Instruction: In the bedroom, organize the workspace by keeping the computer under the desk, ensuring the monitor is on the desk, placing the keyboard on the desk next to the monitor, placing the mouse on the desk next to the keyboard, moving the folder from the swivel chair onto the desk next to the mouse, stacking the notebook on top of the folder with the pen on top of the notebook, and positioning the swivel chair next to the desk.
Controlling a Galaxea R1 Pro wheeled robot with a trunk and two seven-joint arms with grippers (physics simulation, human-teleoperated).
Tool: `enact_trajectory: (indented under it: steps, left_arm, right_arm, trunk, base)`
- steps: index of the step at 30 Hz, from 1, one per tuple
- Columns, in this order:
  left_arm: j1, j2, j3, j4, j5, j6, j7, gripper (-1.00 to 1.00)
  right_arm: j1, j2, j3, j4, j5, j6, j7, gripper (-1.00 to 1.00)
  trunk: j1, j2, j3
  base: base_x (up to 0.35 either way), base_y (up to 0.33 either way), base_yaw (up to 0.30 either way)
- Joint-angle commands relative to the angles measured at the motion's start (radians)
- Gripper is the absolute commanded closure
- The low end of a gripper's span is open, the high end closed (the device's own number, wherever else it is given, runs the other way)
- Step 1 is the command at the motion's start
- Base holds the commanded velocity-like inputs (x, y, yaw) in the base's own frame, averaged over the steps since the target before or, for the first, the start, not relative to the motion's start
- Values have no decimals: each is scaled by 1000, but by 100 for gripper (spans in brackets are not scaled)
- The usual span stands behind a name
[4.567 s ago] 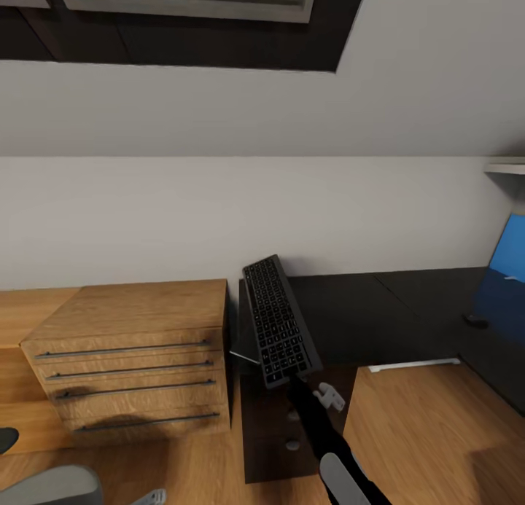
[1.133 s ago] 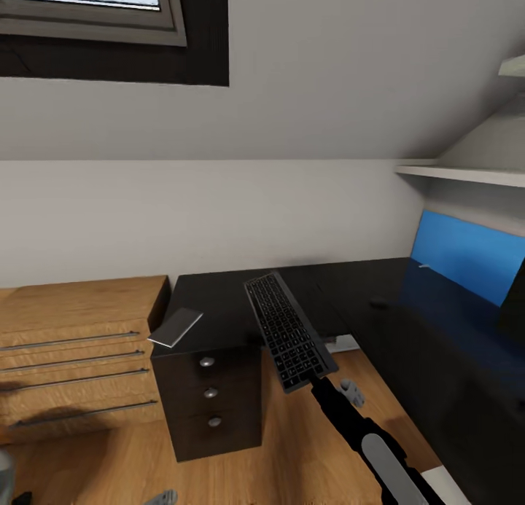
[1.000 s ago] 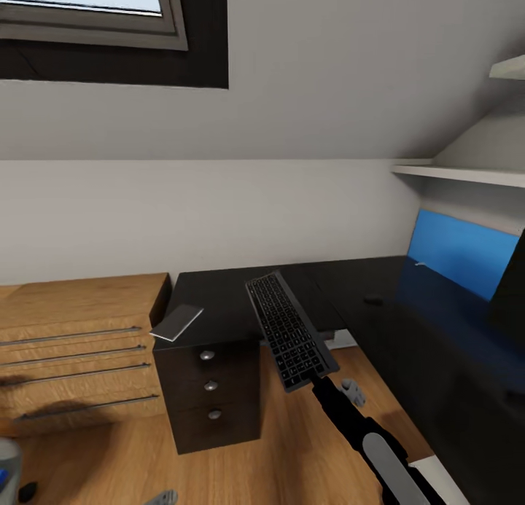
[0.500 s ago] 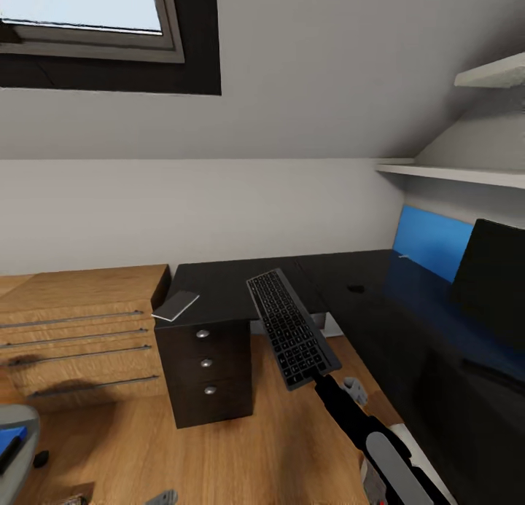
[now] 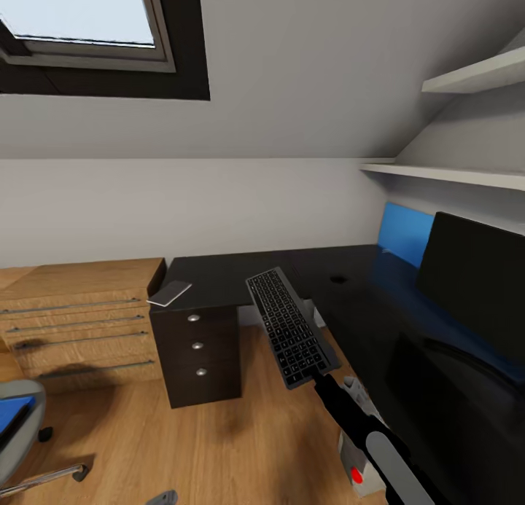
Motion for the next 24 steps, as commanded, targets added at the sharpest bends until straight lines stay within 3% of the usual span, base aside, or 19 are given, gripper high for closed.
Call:
enact_trajectory:
  steps: [1,15,24]
  left_arm:
    - [0,1,-3,-1,9,6,-2,-100]
    - [0,1,-3,-1,9,6,-2,-100]
    - [0,1,-3,-1,9,7,-2,-100]
  right_arm:
    - [-1,-1,2,-2,-8,1,-5,100]
    - [-1,0,3,-1,-10,-1,-3,100]
    - [-1,2,4,-1,-11,-2,-2,100]
  trunk:
    - [-1,-1,-1]
    - [-1,-1,-1]
    - [-1,-1,-1]
  base:
    - [-276,-196,0]
    - [-242,-191,0]
    - [-72,-53,0]
